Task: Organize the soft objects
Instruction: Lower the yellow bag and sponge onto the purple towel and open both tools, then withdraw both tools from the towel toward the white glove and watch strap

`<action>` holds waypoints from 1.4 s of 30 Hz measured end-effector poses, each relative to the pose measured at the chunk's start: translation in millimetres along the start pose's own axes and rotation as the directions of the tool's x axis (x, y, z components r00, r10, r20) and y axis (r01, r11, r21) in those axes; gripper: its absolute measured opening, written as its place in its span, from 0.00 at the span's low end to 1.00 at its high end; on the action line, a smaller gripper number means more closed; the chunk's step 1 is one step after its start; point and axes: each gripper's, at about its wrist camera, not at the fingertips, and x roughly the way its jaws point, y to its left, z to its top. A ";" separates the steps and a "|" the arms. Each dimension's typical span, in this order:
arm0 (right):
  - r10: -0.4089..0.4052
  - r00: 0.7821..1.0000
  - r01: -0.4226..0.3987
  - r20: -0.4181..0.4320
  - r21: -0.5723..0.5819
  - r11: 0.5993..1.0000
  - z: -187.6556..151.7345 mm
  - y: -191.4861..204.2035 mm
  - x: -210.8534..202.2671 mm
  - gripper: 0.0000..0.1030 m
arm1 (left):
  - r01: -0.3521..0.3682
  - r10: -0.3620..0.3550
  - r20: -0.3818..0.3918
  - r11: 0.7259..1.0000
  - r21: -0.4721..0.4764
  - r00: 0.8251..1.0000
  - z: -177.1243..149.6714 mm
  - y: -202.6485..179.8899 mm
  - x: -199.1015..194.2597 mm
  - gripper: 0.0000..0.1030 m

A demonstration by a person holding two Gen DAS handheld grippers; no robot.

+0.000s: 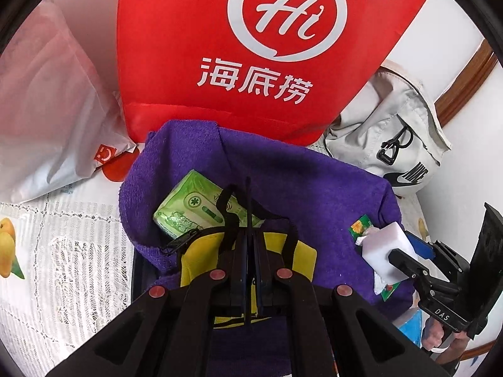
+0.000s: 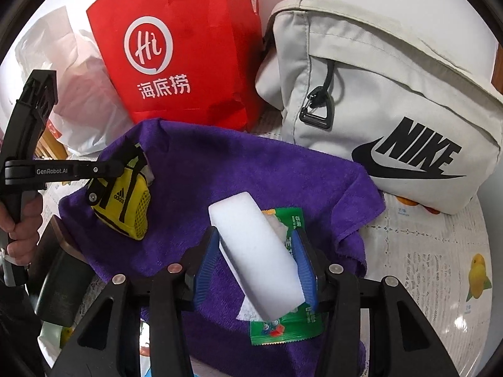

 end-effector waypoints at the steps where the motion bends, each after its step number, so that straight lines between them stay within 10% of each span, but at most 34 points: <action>1: 0.002 1.000 -0.002 0.001 -0.001 1.000 -0.7 -0.7 -1.2 0.47 | -0.001 0.001 -0.004 1.000 0.000 1.000 -0.2 -0.5 1.2 0.05; 19: -0.032 0.999 0.032 -0.003 0.013 0.999 -7.1 -8.4 -16.9 0.65 | -0.034 0.031 0.048 0.998 0.056 0.998 -5.6 -9.2 -32.0 0.62; 42: -0.036 0.997 0.036 0.072 0.007 0.999 -41.9 33.1 -98.9 0.65 | -0.079 0.073 0.097 0.996 0.051 0.993 -64.2 -14.7 -111.0 0.63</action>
